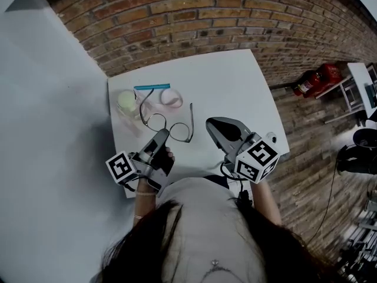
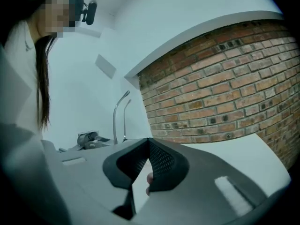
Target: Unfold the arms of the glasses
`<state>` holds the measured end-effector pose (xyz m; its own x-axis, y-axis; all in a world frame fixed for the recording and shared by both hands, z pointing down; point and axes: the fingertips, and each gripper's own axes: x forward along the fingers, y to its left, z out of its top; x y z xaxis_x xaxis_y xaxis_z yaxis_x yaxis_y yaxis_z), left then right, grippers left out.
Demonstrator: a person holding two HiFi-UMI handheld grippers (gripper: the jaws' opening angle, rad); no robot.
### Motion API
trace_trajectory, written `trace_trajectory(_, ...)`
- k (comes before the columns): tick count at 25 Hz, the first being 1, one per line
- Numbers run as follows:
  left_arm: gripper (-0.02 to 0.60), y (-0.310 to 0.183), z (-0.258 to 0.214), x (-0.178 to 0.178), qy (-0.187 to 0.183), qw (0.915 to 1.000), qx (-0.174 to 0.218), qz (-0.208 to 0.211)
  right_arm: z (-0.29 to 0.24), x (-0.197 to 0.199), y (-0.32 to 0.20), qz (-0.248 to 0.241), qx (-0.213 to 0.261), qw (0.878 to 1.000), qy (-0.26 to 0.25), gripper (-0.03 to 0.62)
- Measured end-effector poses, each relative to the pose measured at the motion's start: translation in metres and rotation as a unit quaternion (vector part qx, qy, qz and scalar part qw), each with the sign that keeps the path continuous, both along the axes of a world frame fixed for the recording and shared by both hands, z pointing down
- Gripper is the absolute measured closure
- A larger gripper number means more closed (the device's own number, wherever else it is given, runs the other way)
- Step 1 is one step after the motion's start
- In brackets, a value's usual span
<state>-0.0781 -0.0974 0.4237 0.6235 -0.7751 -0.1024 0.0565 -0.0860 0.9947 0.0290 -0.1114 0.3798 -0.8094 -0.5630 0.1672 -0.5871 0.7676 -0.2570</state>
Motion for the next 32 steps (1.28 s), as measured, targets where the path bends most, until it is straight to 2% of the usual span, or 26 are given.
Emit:
trace_trajectory(22,0.56,0.005,-0.006,0.013,0.007,0.9997,0.014,0.021,0.04,0.017,0.0,0.039,-0.024,0.996,0.071,0.588)
trace_trajectory(32,0.56,0.005,-0.007,0.017,0.009,0.9993,0.015,0.033,0.039,0.016,0.001,0.038,-0.026,0.996,0.074,0.588)
